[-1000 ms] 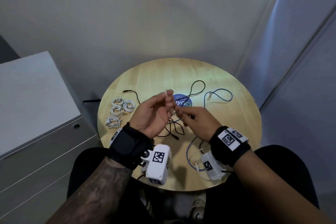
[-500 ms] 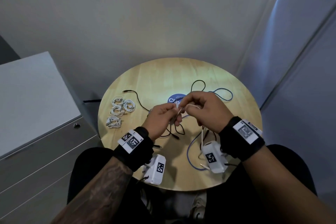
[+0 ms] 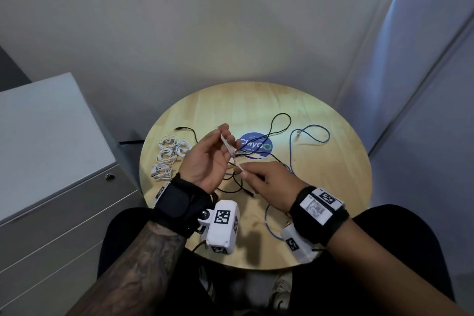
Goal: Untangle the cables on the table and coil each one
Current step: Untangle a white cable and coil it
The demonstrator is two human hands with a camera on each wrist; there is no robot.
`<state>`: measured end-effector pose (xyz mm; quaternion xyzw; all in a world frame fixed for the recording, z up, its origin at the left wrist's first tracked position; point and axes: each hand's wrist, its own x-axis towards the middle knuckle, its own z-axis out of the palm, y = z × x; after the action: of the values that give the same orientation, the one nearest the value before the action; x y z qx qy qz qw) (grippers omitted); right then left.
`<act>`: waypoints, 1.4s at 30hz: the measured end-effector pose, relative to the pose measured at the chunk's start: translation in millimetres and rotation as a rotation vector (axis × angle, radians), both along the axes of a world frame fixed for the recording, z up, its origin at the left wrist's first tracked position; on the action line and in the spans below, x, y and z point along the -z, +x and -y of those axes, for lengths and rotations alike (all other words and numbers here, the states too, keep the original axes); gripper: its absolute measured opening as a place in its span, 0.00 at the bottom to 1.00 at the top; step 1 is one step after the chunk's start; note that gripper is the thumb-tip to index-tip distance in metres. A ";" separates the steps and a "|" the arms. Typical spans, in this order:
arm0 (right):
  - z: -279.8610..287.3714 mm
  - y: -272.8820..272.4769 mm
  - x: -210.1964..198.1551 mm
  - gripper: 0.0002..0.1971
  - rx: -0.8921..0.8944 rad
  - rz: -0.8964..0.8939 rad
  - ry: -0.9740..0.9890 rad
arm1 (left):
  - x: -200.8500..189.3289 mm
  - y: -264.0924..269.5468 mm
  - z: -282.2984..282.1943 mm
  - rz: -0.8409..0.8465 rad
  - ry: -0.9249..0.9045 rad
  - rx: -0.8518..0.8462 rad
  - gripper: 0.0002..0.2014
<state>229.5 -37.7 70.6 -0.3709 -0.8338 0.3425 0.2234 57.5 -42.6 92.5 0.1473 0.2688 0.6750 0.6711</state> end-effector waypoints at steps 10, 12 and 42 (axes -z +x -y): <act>-6.3 10.0 -44.8 0.06 0.024 -0.011 0.138 | 24.7 6.8 12.3 -1.046 0.158 0.149 0.13; -19.1 16.6 -44.8 0.04 0.106 -0.052 0.189 | 16.1 9.5 15.7 -0.914 0.120 0.299 0.16; -12.4 17.8 -34.3 0.05 0.071 0.040 0.381 | 18.0 14.4 20.9 -1.029 0.133 0.260 0.17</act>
<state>247.2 -25.3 104.8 -0.3579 -0.8742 0.1627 0.2850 71.9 -63.6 74.4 0.5337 0.4992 0.4426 0.5197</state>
